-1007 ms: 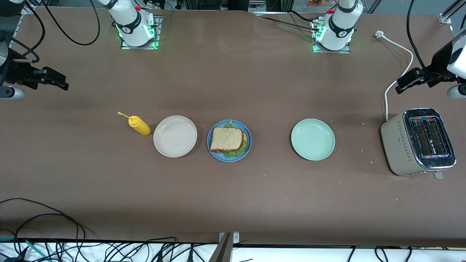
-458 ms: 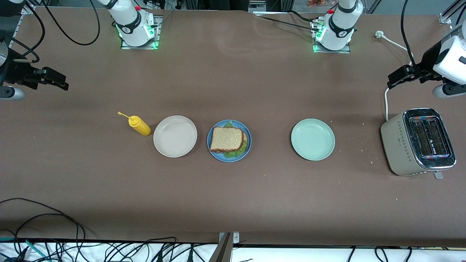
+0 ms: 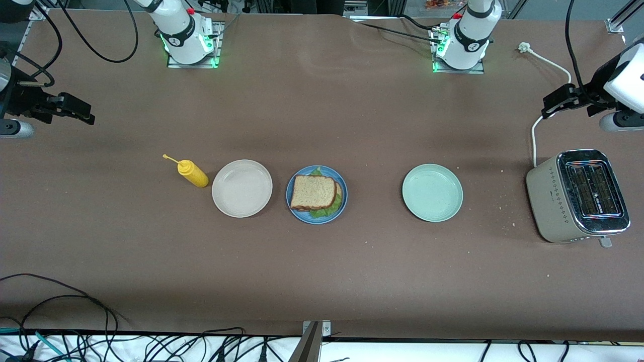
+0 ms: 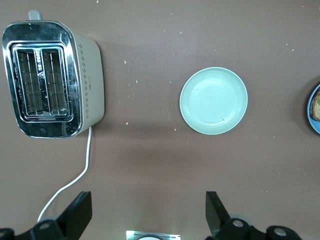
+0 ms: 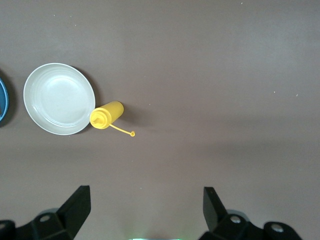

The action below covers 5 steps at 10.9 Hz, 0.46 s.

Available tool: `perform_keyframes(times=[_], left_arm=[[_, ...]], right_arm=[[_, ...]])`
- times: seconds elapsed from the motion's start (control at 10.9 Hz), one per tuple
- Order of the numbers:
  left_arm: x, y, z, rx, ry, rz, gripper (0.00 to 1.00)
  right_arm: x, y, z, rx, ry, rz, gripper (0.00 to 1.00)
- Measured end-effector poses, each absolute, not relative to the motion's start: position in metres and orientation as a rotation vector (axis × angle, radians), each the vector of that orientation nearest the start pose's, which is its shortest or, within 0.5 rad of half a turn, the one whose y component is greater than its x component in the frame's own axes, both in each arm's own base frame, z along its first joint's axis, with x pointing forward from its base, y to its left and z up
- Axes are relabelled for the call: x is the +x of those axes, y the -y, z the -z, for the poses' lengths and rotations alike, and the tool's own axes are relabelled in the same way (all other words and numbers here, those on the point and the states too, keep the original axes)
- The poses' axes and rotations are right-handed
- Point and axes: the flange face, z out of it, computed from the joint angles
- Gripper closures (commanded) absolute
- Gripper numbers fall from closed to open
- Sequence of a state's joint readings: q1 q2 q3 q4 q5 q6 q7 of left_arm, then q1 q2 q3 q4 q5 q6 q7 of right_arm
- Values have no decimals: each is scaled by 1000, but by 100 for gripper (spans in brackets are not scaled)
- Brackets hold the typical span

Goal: Make sandwich in blue plate with both arms

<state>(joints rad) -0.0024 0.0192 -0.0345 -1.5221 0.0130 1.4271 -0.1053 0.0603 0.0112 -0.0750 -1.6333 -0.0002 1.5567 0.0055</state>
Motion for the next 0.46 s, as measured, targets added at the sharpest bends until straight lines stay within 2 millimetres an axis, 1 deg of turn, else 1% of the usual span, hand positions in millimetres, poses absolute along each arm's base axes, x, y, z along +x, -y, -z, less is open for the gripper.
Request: perform_keyframes(times=[0.46], left_arm=[[545, 21, -625, -3115, 95, -178, 0]], right_arm=[[553, 8, -588, -3139, -32, -138, 0]])
